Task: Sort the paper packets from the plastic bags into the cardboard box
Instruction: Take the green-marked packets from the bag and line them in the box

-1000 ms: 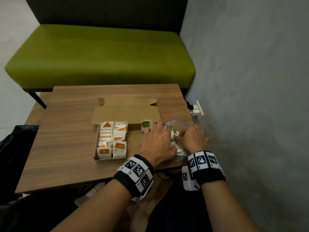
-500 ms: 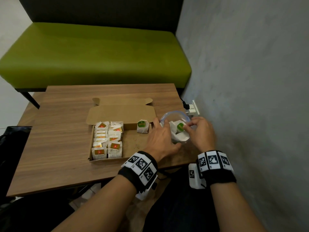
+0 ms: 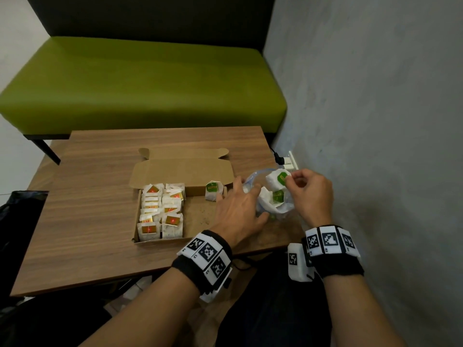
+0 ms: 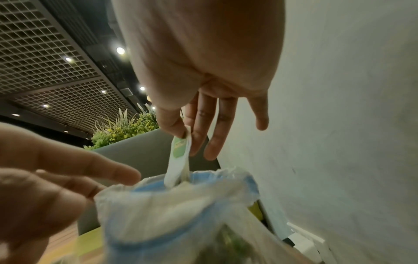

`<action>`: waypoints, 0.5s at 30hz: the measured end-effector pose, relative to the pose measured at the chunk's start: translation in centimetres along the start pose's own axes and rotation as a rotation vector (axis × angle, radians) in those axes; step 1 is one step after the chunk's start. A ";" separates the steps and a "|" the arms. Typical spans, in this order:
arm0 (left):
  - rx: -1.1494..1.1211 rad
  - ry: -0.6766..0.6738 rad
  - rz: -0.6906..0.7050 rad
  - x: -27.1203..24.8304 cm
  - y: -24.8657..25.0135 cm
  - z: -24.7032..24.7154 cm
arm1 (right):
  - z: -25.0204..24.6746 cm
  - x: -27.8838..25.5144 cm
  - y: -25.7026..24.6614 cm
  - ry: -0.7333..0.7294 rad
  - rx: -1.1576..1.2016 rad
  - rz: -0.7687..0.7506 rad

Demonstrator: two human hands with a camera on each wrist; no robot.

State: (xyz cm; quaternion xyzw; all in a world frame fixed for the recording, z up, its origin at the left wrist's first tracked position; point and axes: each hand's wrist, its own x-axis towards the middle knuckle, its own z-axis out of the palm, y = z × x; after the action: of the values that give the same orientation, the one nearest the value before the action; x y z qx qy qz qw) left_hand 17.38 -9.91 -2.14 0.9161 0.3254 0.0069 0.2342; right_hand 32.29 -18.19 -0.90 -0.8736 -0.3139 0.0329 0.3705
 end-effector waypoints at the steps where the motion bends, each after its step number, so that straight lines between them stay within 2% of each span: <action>1: -0.014 0.027 0.002 -0.2 0.1 -0.3 | -0.2 0.1 0.1 -0.014 0.030 -0.009; 4: -0.157 0.178 -0.003 -0.5 0.0 -1.4 | -0.9 0.3 -0.3 -0.124 0.145 -0.050; 7: -0.437 0.337 0.044 -0.8 -0.6 -2.4 | -1.8 0.1 -1.5 -0.221 0.254 -0.103; 9: -0.636 0.333 0.056 -1.0 -0.7 -3.0 | -2.3 -0.1 -2.4 -0.282 0.340 -0.136; 15: -0.968 0.204 0.069 -0.9 -1.5 -4.0 | -2.0 -0.7 -4.4 -0.407 0.509 -0.184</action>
State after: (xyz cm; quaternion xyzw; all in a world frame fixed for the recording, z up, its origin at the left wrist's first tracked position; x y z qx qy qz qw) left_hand 15.10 -7.71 0.88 0.7073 0.2756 0.2544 0.5992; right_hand 30.06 -17.51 3.33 -0.6966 -0.4407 0.2500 0.5079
